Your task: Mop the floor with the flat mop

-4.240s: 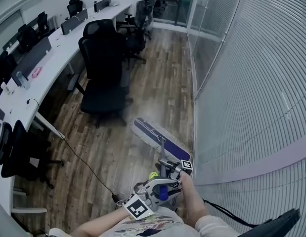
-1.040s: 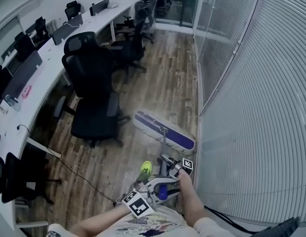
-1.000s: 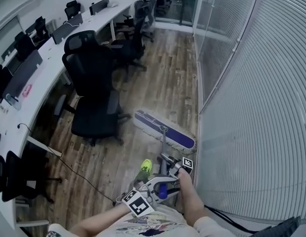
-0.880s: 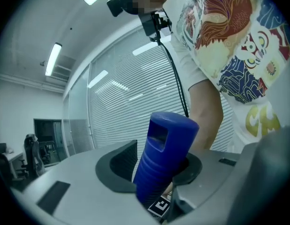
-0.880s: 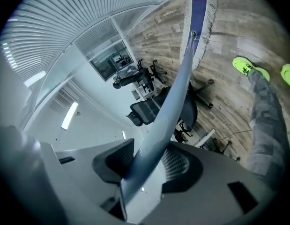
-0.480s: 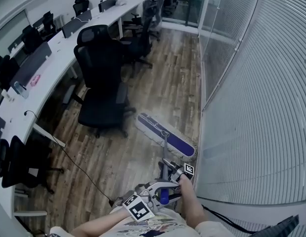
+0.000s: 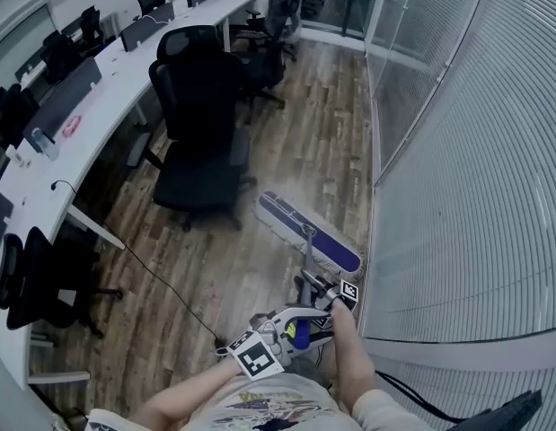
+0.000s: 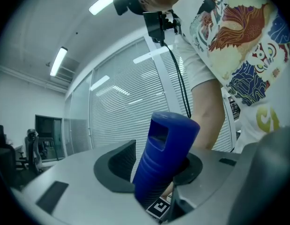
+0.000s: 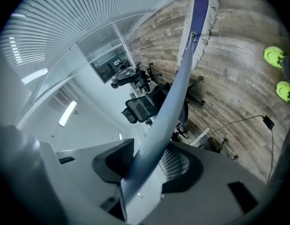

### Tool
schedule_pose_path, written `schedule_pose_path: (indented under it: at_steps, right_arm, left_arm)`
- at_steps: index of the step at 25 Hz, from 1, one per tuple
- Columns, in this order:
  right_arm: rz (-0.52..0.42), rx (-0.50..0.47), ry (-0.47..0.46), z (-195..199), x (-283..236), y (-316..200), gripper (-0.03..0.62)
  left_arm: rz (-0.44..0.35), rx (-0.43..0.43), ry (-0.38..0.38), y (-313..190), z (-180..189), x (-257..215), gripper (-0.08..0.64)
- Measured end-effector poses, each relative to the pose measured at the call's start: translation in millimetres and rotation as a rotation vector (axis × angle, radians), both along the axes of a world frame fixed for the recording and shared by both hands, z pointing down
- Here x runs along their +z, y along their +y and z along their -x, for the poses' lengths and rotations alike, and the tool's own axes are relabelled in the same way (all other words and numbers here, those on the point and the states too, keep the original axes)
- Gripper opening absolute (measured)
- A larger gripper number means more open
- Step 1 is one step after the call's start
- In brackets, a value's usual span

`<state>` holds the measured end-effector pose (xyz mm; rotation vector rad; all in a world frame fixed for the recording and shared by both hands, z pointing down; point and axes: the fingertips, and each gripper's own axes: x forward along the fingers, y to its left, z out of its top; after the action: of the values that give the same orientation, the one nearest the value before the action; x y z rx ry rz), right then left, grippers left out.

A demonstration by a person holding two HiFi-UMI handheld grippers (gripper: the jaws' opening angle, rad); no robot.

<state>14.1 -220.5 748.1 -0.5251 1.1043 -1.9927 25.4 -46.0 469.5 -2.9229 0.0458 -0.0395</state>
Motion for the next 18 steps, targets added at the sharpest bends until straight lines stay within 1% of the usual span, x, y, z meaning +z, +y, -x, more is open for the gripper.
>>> schedule_pose_path:
  at_steps: [4, 10, 14, 18]
  right_arm:
    - [0.018, -0.004, 0.032, 14.5, 10.9, 1.0, 0.172]
    - [0.012, -0.006, 0.036, 23.4, 14.8, -3.4, 0.172]
    - [-0.01, -0.04, 0.024, 19.6, 15.2, -13.1, 0.172]
    - [-0.064, -0.073, -0.005, 7.1, 0.6, -43.2, 0.175]
  left_arm:
    - [0.011, 0.004, -0.003, 2.1, 17.7, 11.3, 0.147]
    - [0.001, 0.03, 0.004, -0.7, 28.6, 15.1, 0.147]
    - [0.008, 0.045, 0.028, -12.0, 23.1, 13.2, 0.147]
    - [0.015, 0.023, 0.084, -47.6, 6.1, -3.8, 0.147]
